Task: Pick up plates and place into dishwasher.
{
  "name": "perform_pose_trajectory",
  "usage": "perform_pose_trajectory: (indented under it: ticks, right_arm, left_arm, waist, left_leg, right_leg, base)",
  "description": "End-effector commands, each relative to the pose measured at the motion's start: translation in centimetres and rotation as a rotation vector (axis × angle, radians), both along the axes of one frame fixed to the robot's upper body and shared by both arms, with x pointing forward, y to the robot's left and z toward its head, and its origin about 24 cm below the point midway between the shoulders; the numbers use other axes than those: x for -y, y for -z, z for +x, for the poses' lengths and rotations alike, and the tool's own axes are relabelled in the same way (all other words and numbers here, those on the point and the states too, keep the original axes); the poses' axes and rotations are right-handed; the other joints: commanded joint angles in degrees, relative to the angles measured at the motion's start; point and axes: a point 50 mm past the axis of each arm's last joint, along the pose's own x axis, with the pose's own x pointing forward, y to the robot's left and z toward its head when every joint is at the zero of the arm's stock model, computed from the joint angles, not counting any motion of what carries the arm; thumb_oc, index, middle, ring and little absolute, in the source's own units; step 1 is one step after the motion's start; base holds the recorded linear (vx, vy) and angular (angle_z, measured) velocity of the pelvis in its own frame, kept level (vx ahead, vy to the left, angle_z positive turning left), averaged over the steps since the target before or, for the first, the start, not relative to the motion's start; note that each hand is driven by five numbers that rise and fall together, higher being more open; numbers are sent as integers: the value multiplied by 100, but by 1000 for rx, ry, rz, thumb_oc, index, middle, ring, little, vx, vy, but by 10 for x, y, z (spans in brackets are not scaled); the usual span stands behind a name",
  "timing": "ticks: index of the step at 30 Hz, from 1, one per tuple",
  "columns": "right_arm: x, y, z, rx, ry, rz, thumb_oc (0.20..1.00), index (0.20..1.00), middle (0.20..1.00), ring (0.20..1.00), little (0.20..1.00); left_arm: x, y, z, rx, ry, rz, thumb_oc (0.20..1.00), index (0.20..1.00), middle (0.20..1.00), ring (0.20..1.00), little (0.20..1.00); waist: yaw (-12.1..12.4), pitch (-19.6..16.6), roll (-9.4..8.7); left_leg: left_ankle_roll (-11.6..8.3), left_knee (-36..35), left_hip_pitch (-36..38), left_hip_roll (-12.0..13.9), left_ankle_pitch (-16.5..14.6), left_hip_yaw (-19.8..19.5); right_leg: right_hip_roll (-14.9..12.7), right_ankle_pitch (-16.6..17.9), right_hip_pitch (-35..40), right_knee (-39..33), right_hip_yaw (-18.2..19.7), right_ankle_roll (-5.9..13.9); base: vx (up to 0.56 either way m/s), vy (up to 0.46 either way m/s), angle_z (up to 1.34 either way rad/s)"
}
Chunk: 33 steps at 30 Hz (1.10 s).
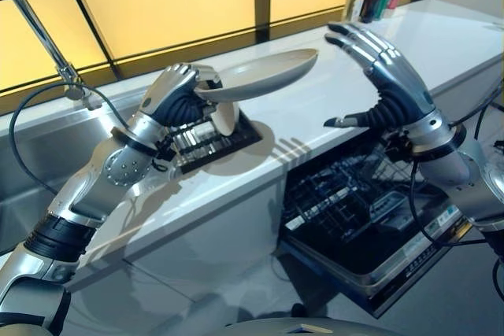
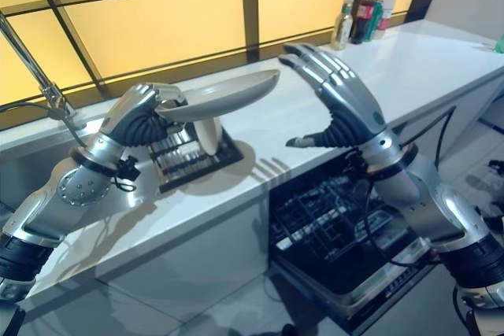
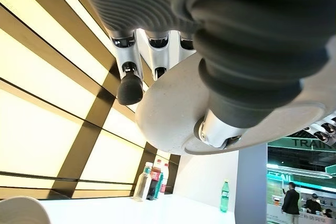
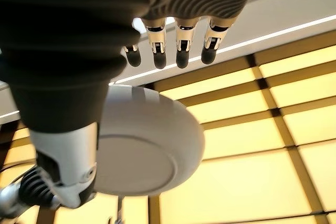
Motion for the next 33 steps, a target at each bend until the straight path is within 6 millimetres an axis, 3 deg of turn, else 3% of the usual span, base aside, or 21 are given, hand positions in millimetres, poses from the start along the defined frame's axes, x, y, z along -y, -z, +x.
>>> perform_pose_trajectory:
  ticks: [1, 8, 19, 28, 29, 31, 33]
  right_arm:
    - [-16, -13, -7, 57, -115, -14, 1000, 1000, 1000, 1000, 1000]
    - [-32, -15, -1, 89, -159, 0, 1000, 1000, 1000, 1000, 1000]
    - [-39, -20, -1, 95, -197, 56, 1000, 1000, 1000, 1000, 1000]
    - [-61, -23, 1, 44, -252, -98, 1000, 1000, 1000, 1000, 1000]
    - [-62, -23, 3, 32, -246, -117, 887, 887, 887, 887, 887]
    - [-63, -25, 7, 15, -234, -134, 235, 235, 235, 235, 235]
    - [-63, -25, 10, 0, -209, -149, 200, 200, 200, 200, 200]
  left_arm:
    - [2, -28, -1, 87, 41, -57, 200, 200, 200, 200, 200]
    - [11, -16, 1, 51, 64, -44, 200, 200, 200, 200, 200]
    - [21, -9, 1, -6, 126, -18, 200, 200, 200, 200, 200]
    - [36, -9, 2, -25, 186, -28, 200, 200, 200, 200, 200]
    - [36, -9, 2, -26, 188, -30, 200, 200, 200, 200, 200]
    - [36, -9, 2, -26, 187, -34, 200, 200, 200, 200, 200]
    - [34, -9, 2, -28, 187, -45, 200, 200, 200, 200, 200]
  waist:
    - [43, -316, -63]
    - [140, -322, -66]
    - [170, -337, -70]
    - [208, -365, -102]
    - [216, -368, -110]
    - [231, -374, -120]
    - [239, -369, -124]
  left_leg:
    - [196, 77, -358, -217, -273, -140]
    - [196, 69, -341, -230, -279, -211]
    - [192, 66, -367, -229, -281, -217]
    - [186, 75, -358, -231, -280, -228]
    - [183, 74, -359, -232, -277, -234]
    - [179, 69, -357, -231, -274, -237]
    - [178, 76, -393, -227, -221, -233]
  right_leg:
    - [-202, -812, 25, 690, -174, 499]
    - [-209, -789, 69, 633, -187, 497]
    - [-227, -772, 58, 606, -201, 519]
    - [-223, -748, 76, 554, -186, 512]
    - [-221, -739, 81, 538, -191, 510]
    - [-219, -726, 94, 507, -205, 503]
    - [-212, -682, 63, 508, -209, 489]
  base:
    - [0, 0, 0]
    - [0, 0, 0]
    - [0, 0, 0]
    - [0, 0, 0]
    - [0, 0, 0]
    - [0, 0, 0]
    - [0, 0, 0]
